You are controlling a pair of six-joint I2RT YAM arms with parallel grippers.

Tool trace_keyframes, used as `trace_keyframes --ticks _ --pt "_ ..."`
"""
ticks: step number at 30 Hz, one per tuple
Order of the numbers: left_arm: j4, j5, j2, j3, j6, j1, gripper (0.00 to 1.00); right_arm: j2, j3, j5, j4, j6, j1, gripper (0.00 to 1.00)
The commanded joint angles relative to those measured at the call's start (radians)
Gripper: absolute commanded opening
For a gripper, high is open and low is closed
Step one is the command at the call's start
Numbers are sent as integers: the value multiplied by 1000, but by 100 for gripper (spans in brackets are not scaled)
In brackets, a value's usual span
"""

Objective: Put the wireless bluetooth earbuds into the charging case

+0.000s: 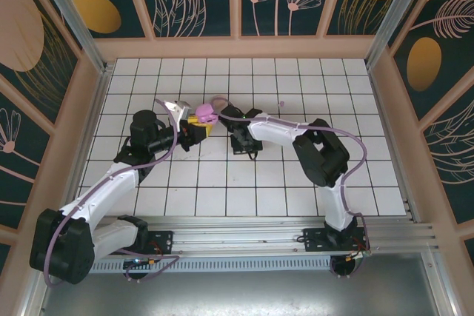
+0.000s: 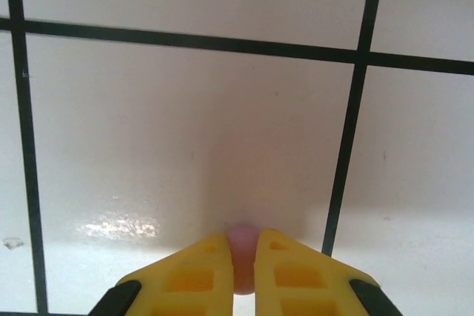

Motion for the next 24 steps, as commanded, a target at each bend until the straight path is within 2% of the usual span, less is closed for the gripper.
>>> trace_keyframes --ticks 1,6,10,18,24 --pt "-4 -5 -20 6 24 -6 6 -53 -64 -54 26 6 -45 6" --pt "11 16 -21 4 34 -6 7 -192 -110 -64 69 17 -72 4" --pt "94 62 -2 -25 35 -6 8 -343 -118 -58 99 29 -72 1" --pt "172 100 20 -16 42 -6 10 -637 -218 -303 325 27 -61 0" --pt "153 133 26 -4 97 -5 10 -745 -228 -379 435 21 -3 2"
